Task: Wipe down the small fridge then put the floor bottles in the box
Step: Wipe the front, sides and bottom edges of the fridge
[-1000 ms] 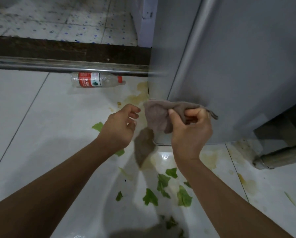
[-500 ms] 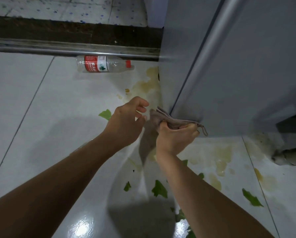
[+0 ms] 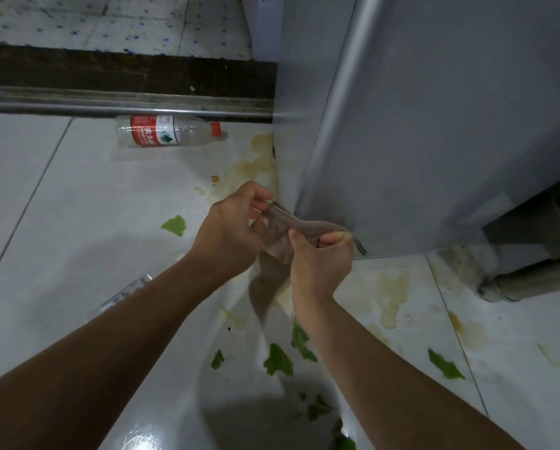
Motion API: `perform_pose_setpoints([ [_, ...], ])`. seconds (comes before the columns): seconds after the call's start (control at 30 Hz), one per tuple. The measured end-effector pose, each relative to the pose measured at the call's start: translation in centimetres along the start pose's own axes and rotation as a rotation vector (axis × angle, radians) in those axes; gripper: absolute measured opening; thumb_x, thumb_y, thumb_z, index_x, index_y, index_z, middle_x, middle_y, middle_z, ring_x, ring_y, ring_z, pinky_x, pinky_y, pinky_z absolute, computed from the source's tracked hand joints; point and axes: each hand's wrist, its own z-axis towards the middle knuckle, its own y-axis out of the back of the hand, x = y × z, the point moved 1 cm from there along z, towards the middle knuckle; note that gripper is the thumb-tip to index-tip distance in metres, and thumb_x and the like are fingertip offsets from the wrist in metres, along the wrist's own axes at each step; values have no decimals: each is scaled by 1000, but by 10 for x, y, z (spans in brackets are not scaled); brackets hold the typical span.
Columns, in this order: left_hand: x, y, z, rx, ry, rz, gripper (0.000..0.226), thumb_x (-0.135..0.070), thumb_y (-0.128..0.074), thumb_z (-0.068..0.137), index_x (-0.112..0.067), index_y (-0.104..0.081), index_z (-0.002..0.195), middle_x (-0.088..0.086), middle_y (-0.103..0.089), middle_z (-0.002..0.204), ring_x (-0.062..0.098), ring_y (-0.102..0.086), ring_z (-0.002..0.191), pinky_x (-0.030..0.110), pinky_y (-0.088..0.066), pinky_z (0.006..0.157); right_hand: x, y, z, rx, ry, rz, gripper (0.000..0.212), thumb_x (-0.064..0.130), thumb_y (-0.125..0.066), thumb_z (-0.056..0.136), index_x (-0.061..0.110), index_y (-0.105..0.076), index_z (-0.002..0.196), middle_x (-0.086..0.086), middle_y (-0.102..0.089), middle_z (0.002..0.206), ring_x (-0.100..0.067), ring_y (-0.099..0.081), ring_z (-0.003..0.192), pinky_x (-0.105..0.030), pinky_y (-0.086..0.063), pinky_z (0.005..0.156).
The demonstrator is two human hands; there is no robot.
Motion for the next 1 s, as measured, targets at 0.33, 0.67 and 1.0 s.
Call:
perform_pose_setpoints([
  [0.33, -13, -26, 6, -15, -11, 70, 31, -12, -66, 81, -20, -54, 109, -11, -57, 100, 7, -55, 95, 22, -45, 85, -38, 13, 24, 159, -151, -202, 48, 9, -82, 64, 21, -36, 61, -6, -58, 74, -26, -58, 73, -22, -37, 62],
  [0.67, -30, -44, 16, -126, 98, 149, 27, -28, -69, 80, -17, -48, 93, 1, -65, 91, 24, -63, 87, 43, -53, 80, -21, 95, 113, -15, -3, -108, 17, -4, -69, 72, -4, -57, 84, -16, -63, 83, -21, -55, 74, -27, -44, 71],
  [1.0, -36, -45, 17, -117, 171, 215, 27, -30, -67, 82, -21, -48, 101, -2, -62, 90, 24, -62, 87, 41, -53, 80, -3, 57, 60, 34, -32, -5, 26, -13, -51, 72, 4, -46, 90, -22, -53, 104, -33, -48, 102, -35, -44, 92],
])
